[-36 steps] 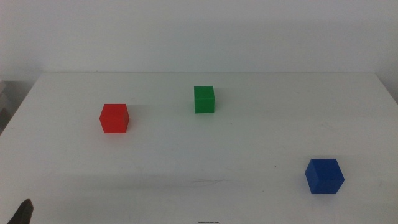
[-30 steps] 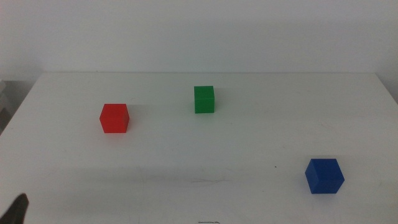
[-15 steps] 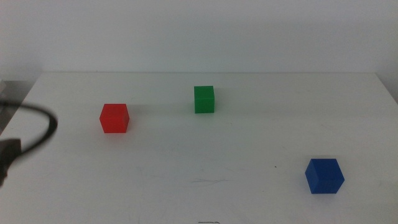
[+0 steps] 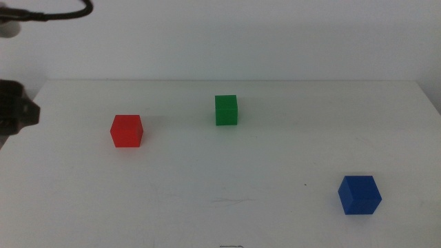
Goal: Stack red cubes first, then green, then blue cubes in a specific spot.
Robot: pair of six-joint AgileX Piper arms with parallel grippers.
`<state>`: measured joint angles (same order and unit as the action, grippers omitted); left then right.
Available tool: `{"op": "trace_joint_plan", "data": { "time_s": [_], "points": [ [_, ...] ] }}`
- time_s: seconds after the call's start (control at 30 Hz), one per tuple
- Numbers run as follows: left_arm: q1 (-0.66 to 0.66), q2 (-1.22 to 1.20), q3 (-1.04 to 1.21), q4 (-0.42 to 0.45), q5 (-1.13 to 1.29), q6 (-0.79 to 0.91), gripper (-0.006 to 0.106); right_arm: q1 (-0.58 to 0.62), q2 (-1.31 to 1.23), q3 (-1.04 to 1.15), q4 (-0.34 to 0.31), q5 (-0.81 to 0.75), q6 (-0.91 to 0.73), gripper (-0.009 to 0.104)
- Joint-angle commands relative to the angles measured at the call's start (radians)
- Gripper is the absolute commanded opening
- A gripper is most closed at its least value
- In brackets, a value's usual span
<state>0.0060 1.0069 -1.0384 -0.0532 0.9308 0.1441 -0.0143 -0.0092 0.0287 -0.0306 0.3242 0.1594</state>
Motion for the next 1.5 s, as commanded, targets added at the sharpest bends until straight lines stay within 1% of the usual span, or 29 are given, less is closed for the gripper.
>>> {"op": "trace_joint_plan", "data": {
  "time_s": [0.0, 0.1, 0.23, 0.3, 0.43, 0.6, 0.7, 0.8, 0.87, 0.93, 1.1, 1.47],
  "points": [
    [-0.004, 0.047, -0.065, -0.015, -0.010, -0.020, 0.094, -0.006, -0.023, -0.018, -0.012, -0.076, -0.011, 0.071],
    [-0.004, 0.128, -0.126, -0.020, 0.046, -0.022, 0.094, -0.006, -0.023, -0.018, -0.012, -0.076, -0.011, 0.071],
    [-0.004, 0.278, -0.279, -0.020, 0.212, -0.070, 0.094, -0.006, -0.023, -0.018, -0.012, -0.076, -0.011, 0.071],
    [-0.004, 0.347, -0.342, -0.022, 0.240, -0.088, 0.094, -0.006, -0.023, -0.018, -0.012, -0.076, -0.011, 0.071],
    [-0.004, 0.466, -0.445, -0.046, 0.236, -0.117, 0.094, -0.006, -0.023, -0.018, -0.012, -0.076, -0.011, 0.071],
    [-0.024, 0.583, -0.549, -0.042, 0.239, -0.144, 0.094, -0.006, -0.023, -0.018, -0.012, -0.076, -0.011, 0.071],
    [-0.066, 0.651, -0.604, -0.015, 0.239, -0.171, 0.094, -0.006, -0.023, -0.018, -0.012, -0.076, -0.011, 0.071],
    [-0.108, 0.717, -0.658, 0.053, 0.241, -0.207, 0.094, -0.006, -0.023, -0.018, -0.012, -0.076, -0.011, 0.071],
    [-0.129, 0.766, -0.691, 0.068, 0.240, -0.223, 0.094, -0.006, -0.023, -0.018, -0.012, -0.076, -0.011, 0.071],
    [-0.135, 0.808, -0.722, 0.068, 0.243, -0.226, 0.094, -0.006, -0.023, -0.018, -0.012, -0.076, -0.011, 0.071],
    [-0.135, 0.896, -0.770, 0.025, 0.259, -0.225, 0.094, -0.006, -0.023, -0.018, -0.012, -0.076, -0.011, 0.071],
    [-0.135, 1.043, -0.838, 0.029, 0.220, -0.226, 0.094, -0.006, -0.023, -0.018, -0.011, -0.076, -0.011, 0.071]
  ]
}}
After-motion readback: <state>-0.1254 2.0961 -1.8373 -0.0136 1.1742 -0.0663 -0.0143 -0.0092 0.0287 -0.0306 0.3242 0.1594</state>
